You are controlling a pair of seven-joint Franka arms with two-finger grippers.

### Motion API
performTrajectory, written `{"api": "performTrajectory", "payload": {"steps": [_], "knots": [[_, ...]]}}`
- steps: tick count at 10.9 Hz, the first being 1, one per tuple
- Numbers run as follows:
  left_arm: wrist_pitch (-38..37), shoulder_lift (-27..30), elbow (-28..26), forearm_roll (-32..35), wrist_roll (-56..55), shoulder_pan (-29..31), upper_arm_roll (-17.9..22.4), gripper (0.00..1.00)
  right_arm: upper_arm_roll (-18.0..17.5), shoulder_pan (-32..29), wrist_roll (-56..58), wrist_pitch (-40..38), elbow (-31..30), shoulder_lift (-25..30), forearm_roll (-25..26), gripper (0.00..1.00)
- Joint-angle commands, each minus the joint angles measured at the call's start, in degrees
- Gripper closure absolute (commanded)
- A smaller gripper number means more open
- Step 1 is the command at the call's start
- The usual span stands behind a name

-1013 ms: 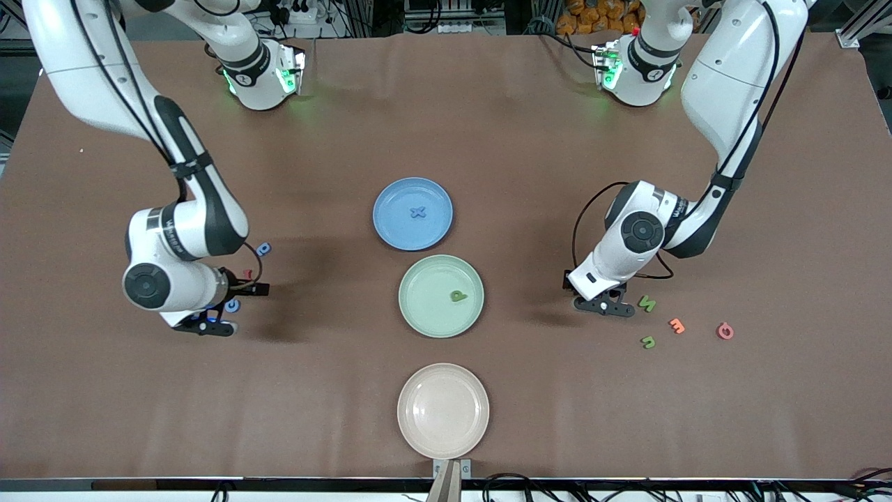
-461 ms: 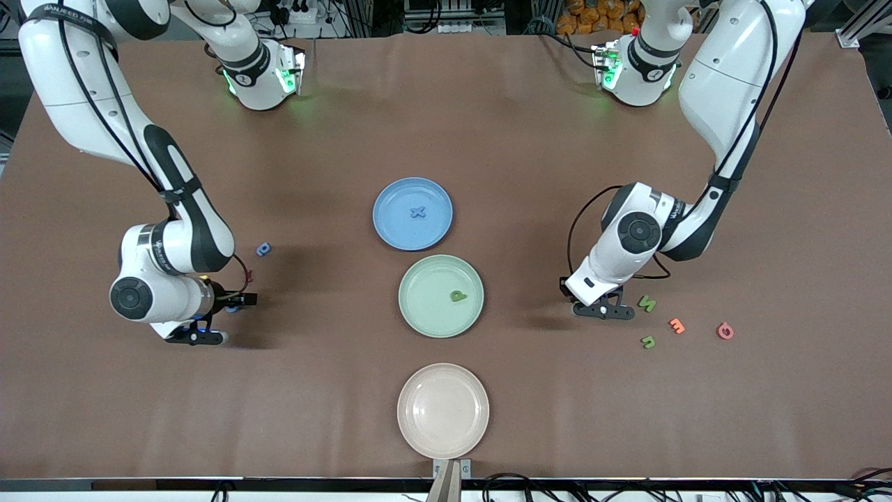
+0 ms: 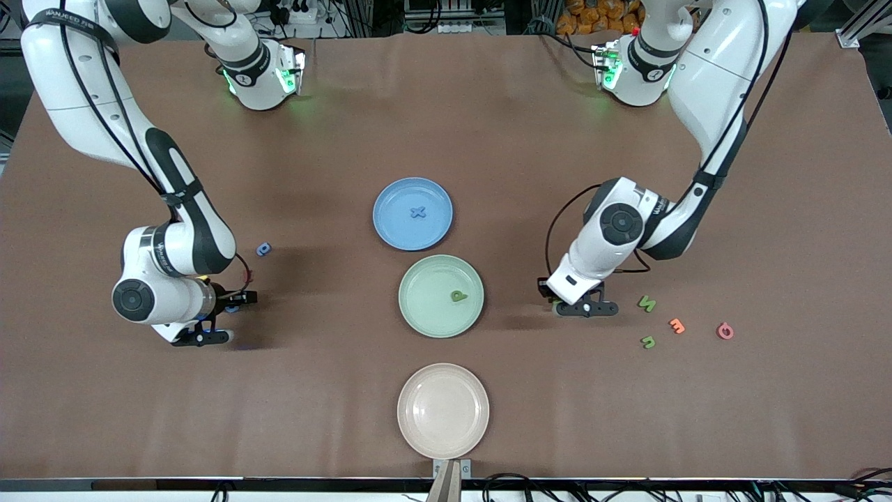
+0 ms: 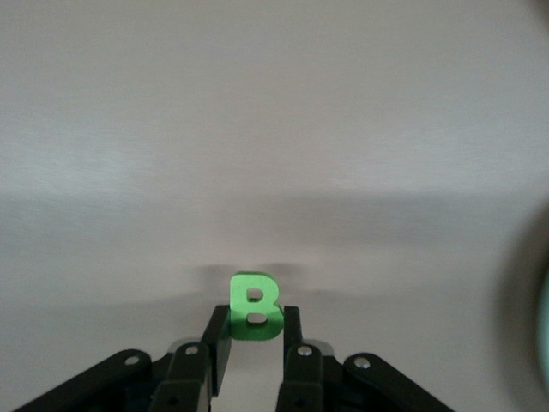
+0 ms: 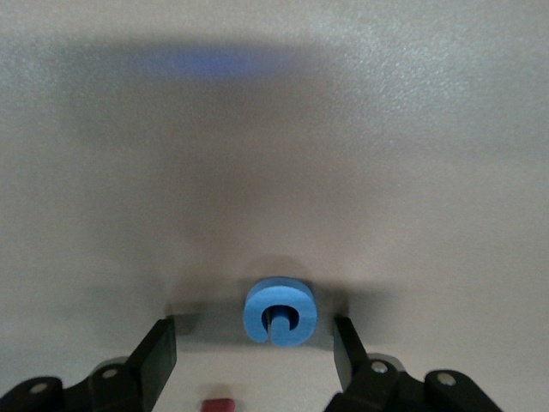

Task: Sort letters by color into matching plates
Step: 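Drop the green B on the green plate while the right gripper grasps blue C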

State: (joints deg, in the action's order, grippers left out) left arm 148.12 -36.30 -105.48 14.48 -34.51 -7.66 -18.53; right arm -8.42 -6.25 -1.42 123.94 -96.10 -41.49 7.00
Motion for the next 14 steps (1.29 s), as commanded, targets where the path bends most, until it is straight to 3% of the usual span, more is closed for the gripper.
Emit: {"api": "performTrajectory", "payload": {"steps": [1, 3, 6, 7, 8, 12, 14], "knots": [[-0.3, -1.0, 4.4, -1.4, -11.1, -5.8, -0.8, 1.00, -0.6, -1.0, 2.2, -0.3, 1.3, -0.9, 0.5, 0.30], [-0.3, -3.3, 9.3, -1.4, -18.1, -10.0, -0.8, 1.00, -0.5, -1.4, 3.4, -0.4, 1.3, -0.9, 0.5, 0.43], [-0.3, -3.5, 10.7, -1.3, -25.3, -15.2, -0.5, 1.00, -0.5, -1.4, 4.0, -0.3, 1.3, -1.0, 0.5, 0.61], [-0.3, -3.8, 11.7, -1.1, -27.2, -16.8, 0.0, 0.72, -0.5, -1.4, 4.1, -0.3, 1.3, -1.0, 0.5, 0.66], [-0.3, -4.0, 12.1, -0.4, -26.9, -16.8, 0.4, 0.01, -0.6, -1.5, 4.1, -0.3, 1.3, -1.0, 0.5, 0.71], [-0.6, -3.4, 11.9, -0.2, -26.5, -15.7, 3.5, 0.00, -0.9, -1.4, 4.2, -0.5, 1.3, -0.4, 0.1, 0.85], [-3.3, -3.4, 11.7, -0.2, -23.0, -14.7, 7.4, 0.00, -2.4, -1.1, 3.9, -1.2, 1.3, 0.7, 0.0, 0.90]]}}
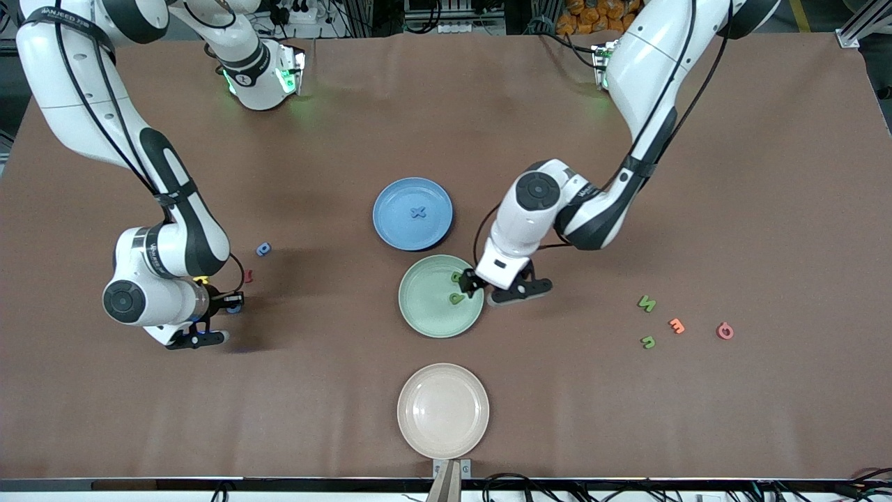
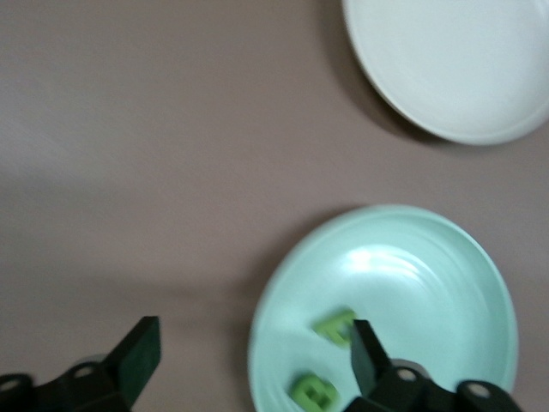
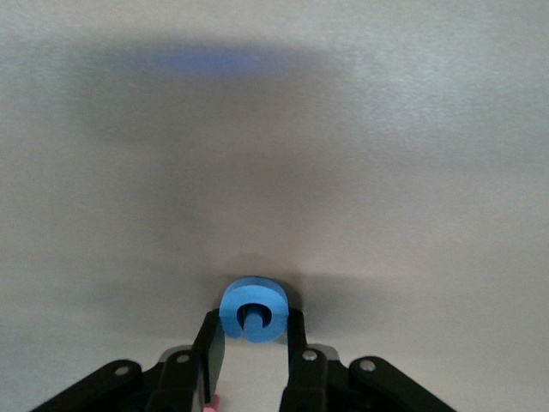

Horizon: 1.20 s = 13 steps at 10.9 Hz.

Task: Sort letters by color into matching plates
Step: 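Drop the green B on the green plate while the right gripper grasps blue C, then grasp the green N with the left gripper while the right gripper drops C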

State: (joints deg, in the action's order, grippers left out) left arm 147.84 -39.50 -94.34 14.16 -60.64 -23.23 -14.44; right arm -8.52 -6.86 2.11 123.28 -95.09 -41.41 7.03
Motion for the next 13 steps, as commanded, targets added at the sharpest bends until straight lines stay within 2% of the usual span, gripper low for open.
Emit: {"api": "performTrajectory", "payload": {"steps": [1, 4, 6, 8, 10, 12, 13], "knots": [[-5.1, -0.2, 0.5, 0.1, 6.6, 2.6, 4.7, 0.00, -2.6, -0.3, 0.2, -0.6, 0.3, 1.1, -0.1, 0.90], [-13.1, 0.1, 0.2, 0.3, 24.3, 11.9, 4.7, 0.00, -2.8, 0.3, -0.2, -1.6, 0.3, 1.3, -0.1, 0.91], [-14.8, 0.6, -1.6, 0.3, 32.8, 14.7, 4.7, 0.00, -4.4, 0.5, -1.2, -4.3, 0.3, 2.0, -1.5, 0.91], [-14.8, 1.3, -4.3, 0.3, 35.2, 17.5, 4.6, 0.00, -7.9, 0.4, -6.0, -6.5, 0.0, 3.3, -1.6, 0.91], [-14.7, 3.6, -7.0, -0.5, 33.1, 21.1, 4.4, 0.00, -11.9, 0.5, -5.9, -9.7, -0.2, 5.0, -1.5, 0.91], [-13.8, 6.5, -10.6, -0.6, 31.6, 27.1, 2.1, 0.00, -16.3, 1.3, -6.1, -12.4, -0.4, 6.3, -1.4, 0.91], [-12.5, 7.7, -12.3, -0.6, 29.4, 29.4, 0.9, 0.00, -16.8, 3.8, -6.4, -12.6, -1.8, 7.8, -1.4, 0.91]]}}
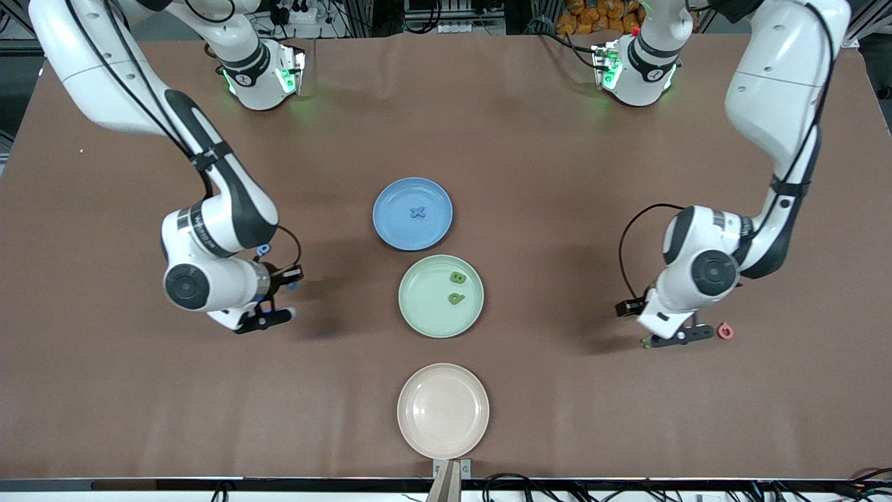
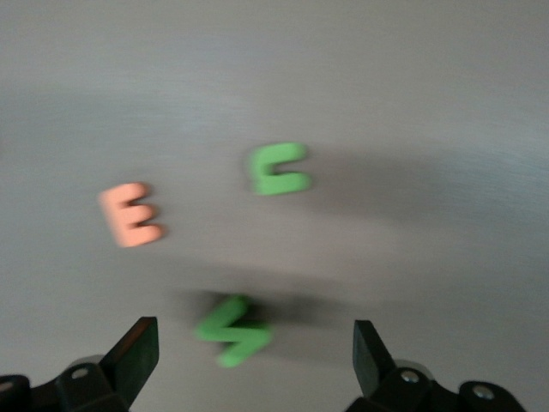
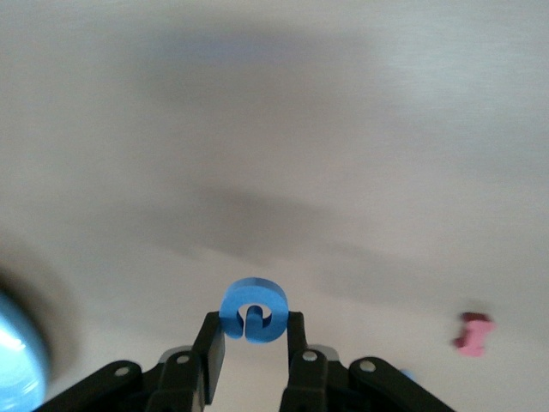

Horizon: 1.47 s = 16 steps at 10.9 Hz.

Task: Sort letters by color into matching plates
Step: 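Grasp the green N with the left gripper while the right gripper drops C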

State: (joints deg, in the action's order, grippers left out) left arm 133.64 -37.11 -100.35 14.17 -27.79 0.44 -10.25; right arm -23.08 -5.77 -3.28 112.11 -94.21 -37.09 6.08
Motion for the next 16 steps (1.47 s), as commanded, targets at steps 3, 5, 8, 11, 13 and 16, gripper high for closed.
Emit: {"api": "performTrajectory", "payload": {"steps": [3, 5, 8, 11, 13, 16], "knots": [[9.1, 6.2, -10.5, 0.0, -21.0, 5.4, -3.6, 0.00, -3.6, 10.3, -6.2, -2.7, -3.3, 5.4, -0.5, 0.93], [11.0, 5.4, -10.6, 0.2, -29.7, 5.0, -3.7, 0.00, -3.5, 15.8, -7.5, -2.3, -3.2, 4.9, -0.6, 0.93], [13.6, 3.3, -10.3, 0.1, -33.6, 6.0, -3.5, 0.00, -3.5, 22.5, -15.5, -1.8, -3.4, 4.3, -0.6, 0.93], [14.4, 1.9, -10.0, 0.2, -33.6, 6.1, -3.1, 0.00, -3.5, 25.9, -19.2, 0.6, -3.4, 2.6, -0.8, 0.89], [15.7, 0.8, -10.0, 0.2, -33.6, 5.7, -2.9, 0.00, -3.4, 27.9, -19.7, 3.0, -3.6, 0.6, -3.8, 0.88], [16.0, -0.2, -9.8, 2.5, -33.6, 5.8, -2.9, 0.30, -3.3, 28.2, -19.8, 8.2, -7.2, -0.3, -3.8, 0.88]]}}
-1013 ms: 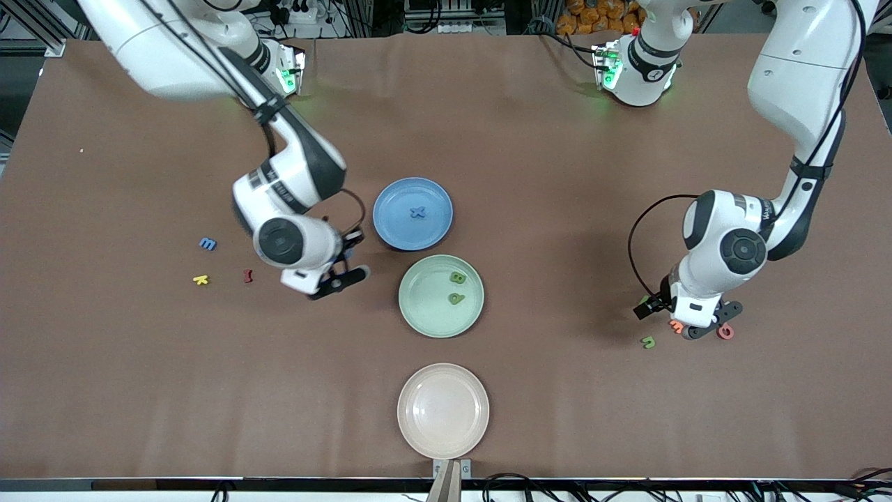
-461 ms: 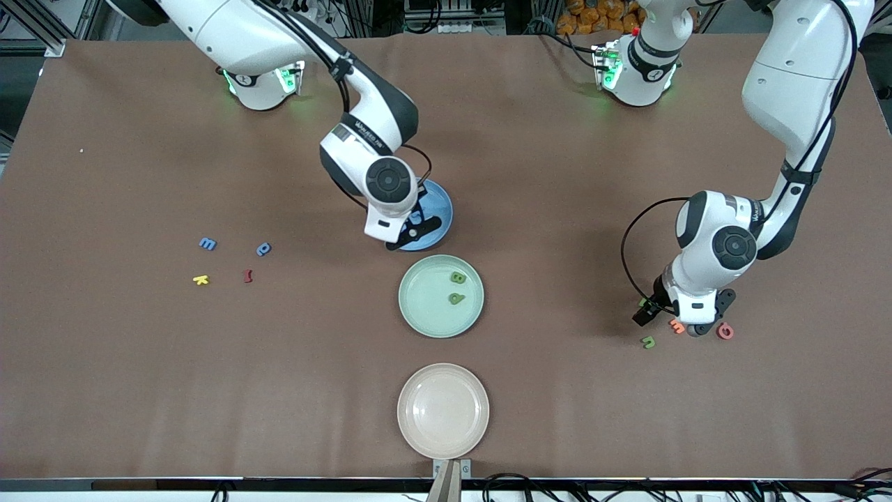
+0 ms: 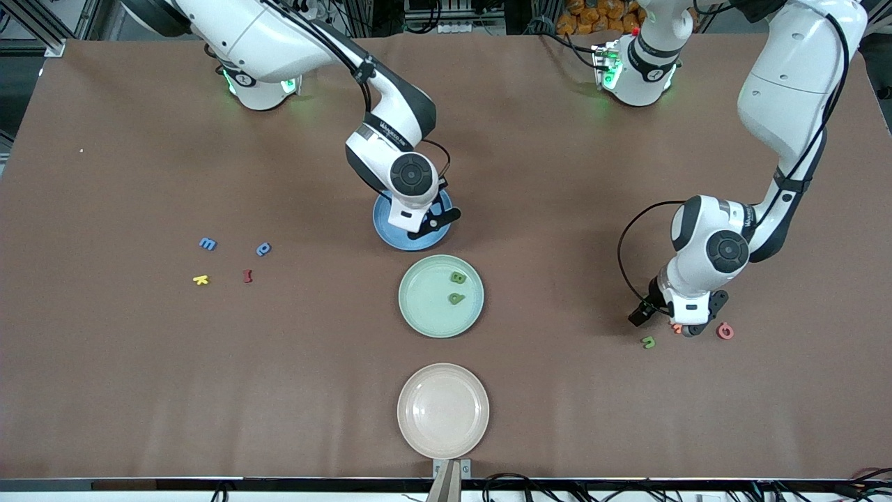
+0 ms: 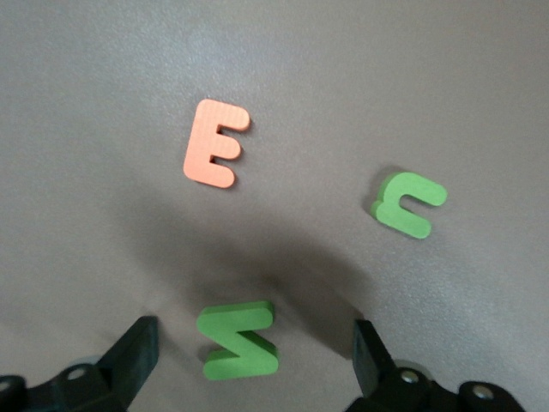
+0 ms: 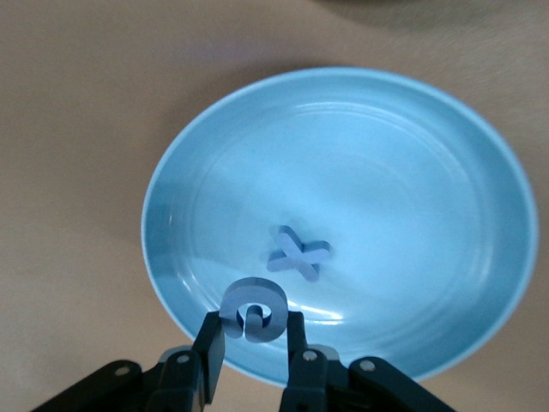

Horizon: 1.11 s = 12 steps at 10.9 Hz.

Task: Sort letters by color into matching plates
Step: 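Grasp the green N with the left gripper while the right gripper drops C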

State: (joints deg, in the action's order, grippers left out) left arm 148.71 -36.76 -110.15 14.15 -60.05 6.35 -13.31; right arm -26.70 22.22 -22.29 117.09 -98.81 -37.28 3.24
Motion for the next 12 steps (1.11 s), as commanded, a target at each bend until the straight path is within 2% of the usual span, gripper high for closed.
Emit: {"api": "performTrajectory", "payload": {"steps": [1, 5, 6, 7, 8, 9, 10, 12], "knots": [[1.0, -0.5, 0.0, 3.3, -1.0, 0.1, 0.1, 0.99, 0.3, 0.2, -0.8, 3.2, -3.1, -0.2, -0.9, 0.88], [0.9, -0.3, 0.4, 5.4, -0.5, 0.0, 0.0, 1.00, 0.6, 0.1, -0.8, 4.8, -3.4, -1.0, -0.9, 0.84], [0.9, -0.2, 0.9, 5.4, -0.6, -0.5, 0.0, 1.00, 0.7, 0.1, -0.8, 4.9, -3.3, -1.0, -0.9, 0.64], [0.7, 0.0, 2.0, 5.4, -0.8, -0.6, -0.3, 1.00, 0.9, 0.0, -0.8, 4.8, -3.3, -1.0, -0.9, 0.61], [0.4, 0.2, 2.8, 5.4, -1.1, -1.2, -0.7, 1.00, 1.8, 0.2, -0.8, 4.7, -3.2, -0.9, -0.9, 0.50], [0.4, 0.5, 3.4, 4.9, -1.4, -2.7, -0.7, 1.00, 2.1, 0.2, -0.8, 4.7, -3.1, -0.9, -0.9, 0.21], [0.1, 1.3, 4.2, 3.7, -2.1, -4.8, -0.8, 1.00, 2.7, 0.2, -0.8, 4.6, -2.8, -0.9, -0.8, 0.00], [-0.1, 0.9, 8.3, 1.4, -9.4, -10.7, -0.7, 1.00, 2.8, -1.5, -0.7, 2.6, -1.2, -0.3, -0.9, 0.00]]}}
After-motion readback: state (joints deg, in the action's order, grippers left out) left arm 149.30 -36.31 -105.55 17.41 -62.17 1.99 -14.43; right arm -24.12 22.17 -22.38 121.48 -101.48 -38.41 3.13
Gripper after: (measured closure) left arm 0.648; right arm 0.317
